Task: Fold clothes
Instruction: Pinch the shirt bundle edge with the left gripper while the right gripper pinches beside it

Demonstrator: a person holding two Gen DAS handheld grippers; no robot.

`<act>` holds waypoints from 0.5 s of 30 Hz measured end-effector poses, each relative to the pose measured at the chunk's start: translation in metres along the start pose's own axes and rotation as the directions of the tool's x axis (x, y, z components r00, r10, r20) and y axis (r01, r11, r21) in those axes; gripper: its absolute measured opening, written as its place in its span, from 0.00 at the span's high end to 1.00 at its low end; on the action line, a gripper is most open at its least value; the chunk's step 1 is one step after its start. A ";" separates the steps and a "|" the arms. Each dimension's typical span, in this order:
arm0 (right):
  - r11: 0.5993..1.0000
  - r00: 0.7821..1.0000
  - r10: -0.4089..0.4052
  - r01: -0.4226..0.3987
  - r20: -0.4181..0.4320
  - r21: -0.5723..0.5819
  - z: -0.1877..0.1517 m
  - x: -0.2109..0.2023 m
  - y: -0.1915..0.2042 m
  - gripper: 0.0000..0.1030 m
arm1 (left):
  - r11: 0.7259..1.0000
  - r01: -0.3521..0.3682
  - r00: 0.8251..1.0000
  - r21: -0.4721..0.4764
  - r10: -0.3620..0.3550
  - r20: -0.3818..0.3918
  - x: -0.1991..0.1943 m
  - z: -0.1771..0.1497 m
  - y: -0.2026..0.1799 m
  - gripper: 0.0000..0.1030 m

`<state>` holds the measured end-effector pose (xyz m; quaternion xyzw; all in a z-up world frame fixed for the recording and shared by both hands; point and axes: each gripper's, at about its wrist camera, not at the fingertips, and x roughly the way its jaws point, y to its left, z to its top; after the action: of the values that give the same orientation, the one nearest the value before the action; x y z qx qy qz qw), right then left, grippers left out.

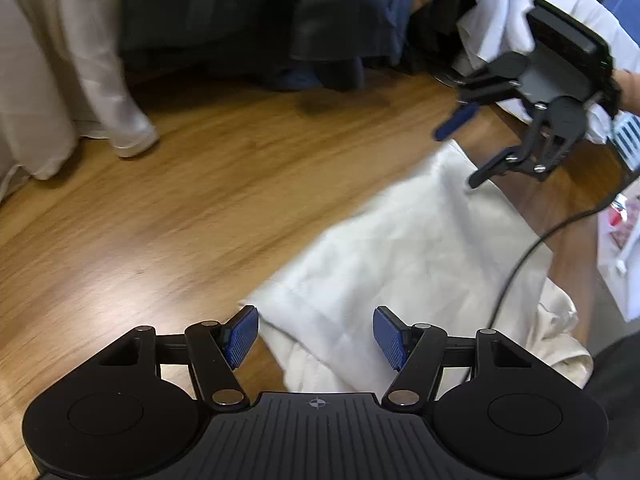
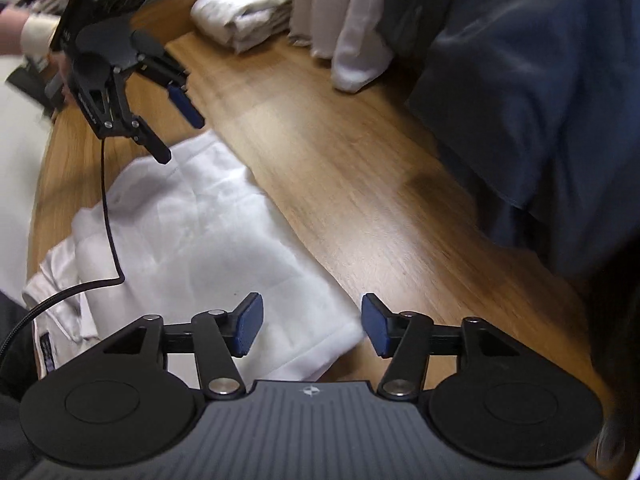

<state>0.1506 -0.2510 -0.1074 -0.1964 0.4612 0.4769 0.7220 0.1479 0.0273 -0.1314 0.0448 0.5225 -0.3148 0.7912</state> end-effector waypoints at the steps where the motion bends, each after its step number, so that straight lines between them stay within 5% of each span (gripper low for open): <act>1: 1.000 1.000 0.015 -0.015 -0.013 -0.017 0.002 0.005 -0.002 0.34 | 1.000 0.003 1.000 0.003 -0.003 -0.003 0.002 0.000 0.000 0.35; 10: 0.993 0.992 0.110 -0.113 -0.067 -0.039 0.009 0.032 -0.018 0.34 | 1.000 -0.009 1.000 -0.005 0.009 -0.022 0.018 0.008 0.014 0.32; 12: 0.991 0.989 0.132 -0.134 -0.068 -0.022 0.007 0.032 -0.019 0.47 | 1.000 0.008 1.000 0.006 -0.008 -0.028 0.018 0.009 0.013 0.56; 13: 0.989 0.987 0.146 -0.147 -0.071 -0.011 0.007 0.033 -0.020 0.62 | 1.000 0.016 0.999 0.011 -0.016 -0.029 0.019 0.010 0.012 0.84; 15: 0.986 0.984 0.165 -0.165 -0.061 0.011 0.007 0.030 -0.023 0.85 | 1.000 0.031 0.999 0.006 -0.031 -0.022 0.016 0.011 0.012 0.91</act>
<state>0.1774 -0.2412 -0.1334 -0.1700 0.4991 0.5276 0.6661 0.1675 0.0253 -0.1428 0.0427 0.5306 -0.3281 0.7804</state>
